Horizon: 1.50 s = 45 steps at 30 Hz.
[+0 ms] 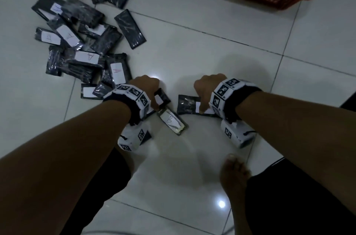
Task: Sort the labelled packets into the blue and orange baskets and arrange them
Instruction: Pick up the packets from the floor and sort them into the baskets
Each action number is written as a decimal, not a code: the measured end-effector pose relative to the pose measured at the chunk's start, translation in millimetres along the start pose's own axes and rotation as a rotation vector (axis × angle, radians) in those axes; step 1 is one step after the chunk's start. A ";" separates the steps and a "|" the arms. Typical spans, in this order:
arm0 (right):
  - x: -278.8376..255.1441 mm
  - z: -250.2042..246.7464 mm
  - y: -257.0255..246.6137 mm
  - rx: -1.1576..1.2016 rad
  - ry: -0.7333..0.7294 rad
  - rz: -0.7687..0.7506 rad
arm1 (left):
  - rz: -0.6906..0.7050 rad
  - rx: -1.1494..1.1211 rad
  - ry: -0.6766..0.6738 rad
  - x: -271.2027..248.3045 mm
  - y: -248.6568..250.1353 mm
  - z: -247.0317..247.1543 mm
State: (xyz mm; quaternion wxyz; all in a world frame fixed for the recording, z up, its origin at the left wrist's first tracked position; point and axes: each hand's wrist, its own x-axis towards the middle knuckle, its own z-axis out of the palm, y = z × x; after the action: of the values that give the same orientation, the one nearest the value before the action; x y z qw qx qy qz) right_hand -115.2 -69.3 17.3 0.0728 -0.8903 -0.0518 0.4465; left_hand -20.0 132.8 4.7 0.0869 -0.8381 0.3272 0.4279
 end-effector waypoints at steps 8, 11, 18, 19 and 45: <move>0.0 -16.4 20.3 0.178 0.212 -0.029 | 0.073 -0.193 0.265 5.9 7.3 -13.8; -4.2 -40.4 41.3 0.276 0.407 0.028 | 0.122 -0.263 0.422 12.2 13.2 -44.7; -8.4 -115.4 100.9 0.315 0.862 0.160 | 0.240 -0.132 0.677 52.6 22.6 -174.6; -10.3 -127.5 109.3 0.301 0.904 0.175 | 0.253 -0.100 0.710 59.9 24.3 -197.5; 17.6 -166.0 71.5 0.156 0.926 0.130 | 0.339 0.022 0.772 55.6 -8.1 -185.7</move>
State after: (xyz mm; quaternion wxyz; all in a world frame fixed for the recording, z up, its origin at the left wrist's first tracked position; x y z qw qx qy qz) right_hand 30.5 -150.8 88.9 0.1269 -0.9890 0.0758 0.0090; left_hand 131.0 33.6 75.4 -0.1047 -0.8703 0.4733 0.0871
